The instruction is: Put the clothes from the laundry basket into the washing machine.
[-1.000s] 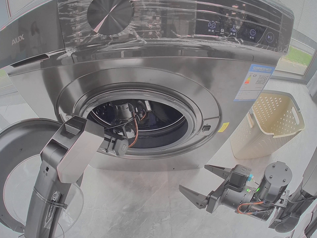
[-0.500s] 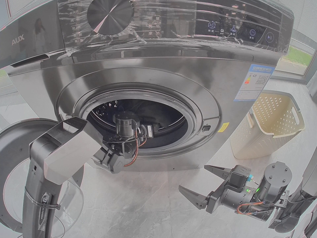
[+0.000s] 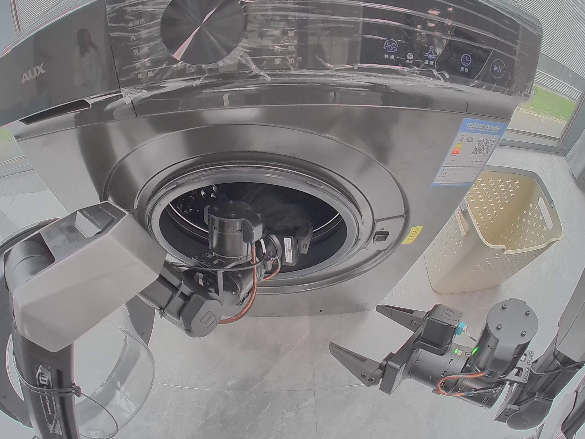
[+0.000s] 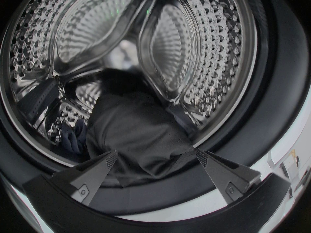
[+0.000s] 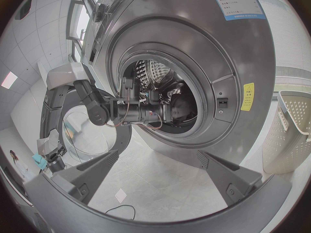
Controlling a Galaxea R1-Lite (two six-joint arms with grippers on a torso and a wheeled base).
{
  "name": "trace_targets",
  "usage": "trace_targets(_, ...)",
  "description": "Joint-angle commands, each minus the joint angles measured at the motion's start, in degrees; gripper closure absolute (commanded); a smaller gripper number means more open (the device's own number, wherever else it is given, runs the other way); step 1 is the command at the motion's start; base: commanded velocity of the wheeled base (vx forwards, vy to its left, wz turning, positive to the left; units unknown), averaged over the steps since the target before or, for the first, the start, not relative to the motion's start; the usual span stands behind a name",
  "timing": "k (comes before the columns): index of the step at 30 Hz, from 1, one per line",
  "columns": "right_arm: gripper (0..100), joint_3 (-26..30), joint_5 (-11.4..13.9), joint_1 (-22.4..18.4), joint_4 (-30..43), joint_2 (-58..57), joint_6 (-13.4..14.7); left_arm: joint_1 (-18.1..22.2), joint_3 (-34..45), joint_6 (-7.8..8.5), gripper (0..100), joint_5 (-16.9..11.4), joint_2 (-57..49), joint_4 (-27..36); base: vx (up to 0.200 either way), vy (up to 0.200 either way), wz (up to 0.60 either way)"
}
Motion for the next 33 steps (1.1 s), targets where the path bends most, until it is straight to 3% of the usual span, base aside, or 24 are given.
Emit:
trace_targets(1, 0, -0.08, 0.01, 0.09, -0.01, 0.38, -0.01, 0.47, -4.96, -0.10, 0, 0.61, 1.57, -0.83, 0.000, 0.000, 0.00)
trace_targets(16, 0, -0.17, 0.10, 0.01, -0.01, 0.38, 0.25, 5.92, -18.15, 0.51, 0, 1.40, 15.72, -0.13, 0.000, 0.000, 0.00)
trace_targets(17, 0, -0.17, 0.10, 0.01, -0.01, 0.38, 0.25, 6.36, -19.03, 0.60, 100, 1.49, 15.90, 0.05, 0.000, 0.000, 0.00)
trace_targets(24, 0, -0.34, 0.01, 0.18, -0.01, 1.17, 0.25, 6.80, -23.07, 0.34, 100, 1.31, 16.33, -0.04, 0.000, 0.000, 0.00)
trace_targets(33, 0, -0.34, 0.01, 0.53, -0.10, 1.08, 0.25, 8.20, -38.27, -0.81, 100, 4.30, 22.40, -3.29, 0.000, 0.000, 0.00)
